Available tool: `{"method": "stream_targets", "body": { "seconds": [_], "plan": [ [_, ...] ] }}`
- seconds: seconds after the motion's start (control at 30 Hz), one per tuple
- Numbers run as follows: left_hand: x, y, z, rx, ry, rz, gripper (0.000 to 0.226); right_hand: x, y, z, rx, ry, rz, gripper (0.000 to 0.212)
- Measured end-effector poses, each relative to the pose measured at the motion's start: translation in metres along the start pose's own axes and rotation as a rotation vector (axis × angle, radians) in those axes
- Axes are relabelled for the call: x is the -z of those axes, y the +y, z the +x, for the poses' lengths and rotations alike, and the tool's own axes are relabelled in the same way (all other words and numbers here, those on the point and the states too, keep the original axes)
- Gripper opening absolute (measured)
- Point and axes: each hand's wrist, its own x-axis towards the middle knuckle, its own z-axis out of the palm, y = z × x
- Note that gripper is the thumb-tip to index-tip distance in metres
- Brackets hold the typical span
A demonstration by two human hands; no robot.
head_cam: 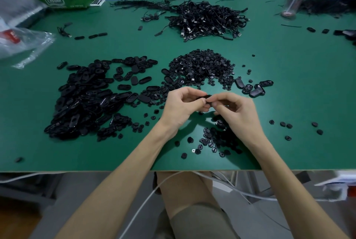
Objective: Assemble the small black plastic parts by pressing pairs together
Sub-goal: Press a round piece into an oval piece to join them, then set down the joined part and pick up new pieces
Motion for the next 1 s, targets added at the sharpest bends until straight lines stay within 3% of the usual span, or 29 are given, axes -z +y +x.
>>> {"method": "stream_targets", "body": {
  "seconds": [0.2, 0.3, 0.4, 0.47, 0.57, 0.63, 0.8, 1.0],
  "plan": [
    [-0.003, 0.002, 0.000, -0.037, -0.041, 0.052, 0.019, 0.001, -0.005, -0.001, 0.004, 0.096, -0.006, 0.029],
    [0.001, 0.011, 0.007, -0.094, 0.010, 0.213, 0.017, 0.003, -0.004, 0.000, -0.006, 0.205, 0.041, 0.030],
    [0.031, 0.025, 0.023, -0.135, 0.150, 0.522, 0.023, 0.006, 0.001, 0.002, -0.067, 0.350, 0.067, 0.044],
    [0.065, 0.033, 0.034, -0.116, 0.244, 0.855, 0.036, 0.007, 0.007, 0.004, -0.130, 0.425, 0.070, 0.054],
    [0.120, 0.035, 0.046, 0.024, 0.321, 1.293, 0.045, 0.008, 0.014, 0.006, -0.247, 0.465, 0.087, 0.069],
    [0.144, 0.034, 0.046, 0.108, 0.300, 1.420, 0.038, 0.009, 0.017, 0.006, -0.292, 0.457, 0.090, 0.076],
    [0.158, 0.031, 0.039, 0.038, 0.284, 1.476, 0.025, 0.007, 0.012, 0.007, -0.320, 0.365, 0.088, 0.077],
    [0.138, 0.028, 0.025, -0.121, 0.360, 1.386, 0.020, 0.003, 0.002, 0.001, -0.158, 0.222, -0.318, 0.035]
  ]
}}
